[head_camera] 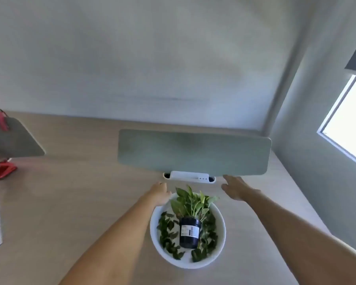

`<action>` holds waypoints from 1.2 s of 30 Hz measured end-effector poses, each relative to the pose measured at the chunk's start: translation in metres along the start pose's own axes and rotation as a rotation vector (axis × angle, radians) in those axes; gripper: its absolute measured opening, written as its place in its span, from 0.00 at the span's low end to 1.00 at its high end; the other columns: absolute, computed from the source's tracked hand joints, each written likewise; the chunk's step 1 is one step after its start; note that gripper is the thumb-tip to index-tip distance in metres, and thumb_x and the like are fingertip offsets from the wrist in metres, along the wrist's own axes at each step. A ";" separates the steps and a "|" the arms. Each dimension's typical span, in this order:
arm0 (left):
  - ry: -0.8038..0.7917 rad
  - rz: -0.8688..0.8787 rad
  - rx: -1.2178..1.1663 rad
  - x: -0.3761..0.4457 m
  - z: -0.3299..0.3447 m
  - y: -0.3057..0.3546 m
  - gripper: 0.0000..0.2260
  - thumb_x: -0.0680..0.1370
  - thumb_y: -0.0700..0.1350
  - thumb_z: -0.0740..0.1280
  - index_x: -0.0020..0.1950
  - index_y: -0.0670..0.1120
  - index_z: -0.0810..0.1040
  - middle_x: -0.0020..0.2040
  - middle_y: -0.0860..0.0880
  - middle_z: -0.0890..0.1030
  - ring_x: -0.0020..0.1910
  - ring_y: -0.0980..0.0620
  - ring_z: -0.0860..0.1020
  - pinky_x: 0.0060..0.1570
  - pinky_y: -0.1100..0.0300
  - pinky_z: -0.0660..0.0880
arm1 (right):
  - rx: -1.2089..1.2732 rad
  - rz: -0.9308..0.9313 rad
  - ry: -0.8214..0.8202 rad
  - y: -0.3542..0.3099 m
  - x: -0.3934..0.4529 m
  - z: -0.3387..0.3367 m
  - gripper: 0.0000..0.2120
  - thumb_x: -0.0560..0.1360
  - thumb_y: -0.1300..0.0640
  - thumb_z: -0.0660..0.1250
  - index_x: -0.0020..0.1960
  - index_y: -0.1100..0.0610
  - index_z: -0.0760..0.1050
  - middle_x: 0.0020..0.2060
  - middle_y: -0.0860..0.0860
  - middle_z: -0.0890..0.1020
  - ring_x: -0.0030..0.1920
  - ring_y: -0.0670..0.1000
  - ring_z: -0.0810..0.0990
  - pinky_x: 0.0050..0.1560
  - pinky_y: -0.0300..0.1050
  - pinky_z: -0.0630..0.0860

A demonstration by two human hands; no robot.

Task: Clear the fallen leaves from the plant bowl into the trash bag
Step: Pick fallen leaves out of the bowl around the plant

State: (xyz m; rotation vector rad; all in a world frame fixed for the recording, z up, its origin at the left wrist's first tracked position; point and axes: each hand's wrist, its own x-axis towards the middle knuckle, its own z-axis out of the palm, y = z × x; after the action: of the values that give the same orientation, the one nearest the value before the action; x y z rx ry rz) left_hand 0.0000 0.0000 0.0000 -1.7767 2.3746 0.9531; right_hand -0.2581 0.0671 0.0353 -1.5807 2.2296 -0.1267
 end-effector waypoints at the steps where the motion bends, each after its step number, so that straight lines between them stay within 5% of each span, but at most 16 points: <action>1: -0.039 -0.020 -0.009 0.001 0.009 -0.004 0.25 0.81 0.47 0.54 0.75 0.38 0.58 0.76 0.39 0.60 0.73 0.42 0.63 0.69 0.52 0.62 | -0.017 0.029 -0.027 -0.002 0.003 0.015 0.22 0.79 0.57 0.54 0.70 0.63 0.65 0.70 0.60 0.70 0.70 0.60 0.67 0.68 0.49 0.65; 6: -0.205 -0.104 -0.165 0.011 0.061 -0.021 0.18 0.81 0.45 0.55 0.59 0.32 0.74 0.57 0.30 0.75 0.45 0.42 0.77 0.48 0.53 0.72 | 0.101 0.179 -0.197 -0.007 0.001 0.107 0.15 0.77 0.59 0.55 0.55 0.64 0.77 0.56 0.60 0.80 0.57 0.60 0.78 0.50 0.45 0.71; 9: -0.257 -0.147 -0.259 0.024 0.086 -0.025 0.16 0.80 0.45 0.57 0.33 0.42 0.69 0.31 0.43 0.65 0.28 0.52 0.62 0.34 0.60 0.62 | 0.287 0.278 -0.224 -0.007 0.003 0.146 0.13 0.77 0.59 0.56 0.34 0.54 0.70 0.36 0.52 0.76 0.45 0.55 0.74 0.46 0.44 0.71; 11: -0.295 -0.188 -0.307 0.027 0.097 -0.024 0.13 0.79 0.45 0.58 0.38 0.40 0.71 0.32 0.48 0.67 0.31 0.52 0.66 0.34 0.62 0.64 | 0.374 0.324 -0.255 -0.009 0.005 0.164 0.14 0.76 0.58 0.58 0.32 0.51 0.68 0.31 0.49 0.71 0.41 0.54 0.72 0.42 0.43 0.70; 13: -0.363 -0.227 -0.440 0.026 0.104 -0.022 0.09 0.78 0.45 0.60 0.52 0.41 0.75 0.47 0.44 0.76 0.47 0.47 0.76 0.44 0.59 0.72 | 0.474 0.344 -0.280 -0.010 0.004 0.175 0.09 0.74 0.58 0.59 0.35 0.54 0.74 0.31 0.51 0.73 0.36 0.53 0.72 0.40 0.47 0.70; 15: -0.367 -0.273 -0.550 0.029 0.106 -0.022 0.14 0.78 0.45 0.62 0.62 0.42 0.72 0.59 0.43 0.76 0.59 0.44 0.75 0.52 0.54 0.76 | 0.554 0.344 -0.259 -0.008 0.007 0.179 0.09 0.72 0.58 0.59 0.43 0.58 0.78 0.33 0.53 0.77 0.35 0.53 0.74 0.38 0.48 0.72; 18: -0.337 -0.259 -0.616 0.036 0.097 -0.021 0.03 0.76 0.42 0.65 0.48 0.44 0.72 0.48 0.43 0.76 0.47 0.47 0.78 0.49 0.55 0.77 | 0.586 0.301 -0.169 -0.013 0.008 0.164 0.11 0.73 0.58 0.60 0.48 0.59 0.79 0.38 0.57 0.82 0.34 0.53 0.77 0.32 0.40 0.72; 20: -0.290 -0.250 -0.674 0.040 0.088 -0.015 0.09 0.75 0.36 0.65 0.40 0.46 0.67 0.43 0.43 0.71 0.40 0.47 0.74 0.42 0.55 0.72 | 0.574 0.242 -0.085 -0.015 0.008 0.152 0.10 0.73 0.57 0.60 0.50 0.56 0.78 0.40 0.56 0.83 0.33 0.51 0.78 0.27 0.37 0.71; 25: -0.173 -0.214 -0.782 0.039 0.081 -0.008 0.11 0.73 0.31 0.65 0.52 0.42 0.71 0.46 0.43 0.74 0.46 0.44 0.75 0.57 0.48 0.76 | 0.651 0.148 0.003 -0.013 0.009 0.145 0.17 0.73 0.59 0.63 0.61 0.55 0.74 0.52 0.50 0.84 0.47 0.49 0.82 0.37 0.34 0.73; 29: -0.129 -0.275 -0.808 0.035 0.095 -0.016 0.09 0.73 0.31 0.63 0.44 0.45 0.73 0.51 0.43 0.79 0.52 0.46 0.78 0.44 0.56 0.77 | 0.680 0.125 0.000 -0.014 -0.001 0.158 0.19 0.73 0.61 0.67 0.62 0.59 0.69 0.53 0.53 0.83 0.52 0.52 0.82 0.47 0.40 0.76; 32: -0.151 -0.336 -0.725 0.034 0.107 -0.023 0.10 0.71 0.36 0.67 0.52 0.41 0.78 0.59 0.43 0.80 0.56 0.48 0.77 0.48 0.58 0.74 | 0.575 0.093 0.031 -0.011 -0.007 0.166 0.22 0.72 0.60 0.69 0.63 0.60 0.67 0.54 0.57 0.82 0.55 0.59 0.80 0.50 0.42 0.72; 36: -0.138 -0.356 -0.644 0.034 0.114 -0.026 0.06 0.72 0.36 0.65 0.48 0.41 0.73 0.53 0.42 0.78 0.49 0.47 0.73 0.48 0.58 0.72 | 0.566 0.090 -0.002 -0.010 -0.008 0.173 0.23 0.72 0.60 0.70 0.64 0.60 0.66 0.56 0.57 0.81 0.57 0.59 0.80 0.56 0.45 0.74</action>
State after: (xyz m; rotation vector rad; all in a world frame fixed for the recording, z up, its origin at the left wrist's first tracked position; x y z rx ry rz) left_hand -0.0260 0.0215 -0.1170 -2.1179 1.6791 1.8347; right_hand -0.1831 0.0980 -0.1175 -1.1661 2.0114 -0.6633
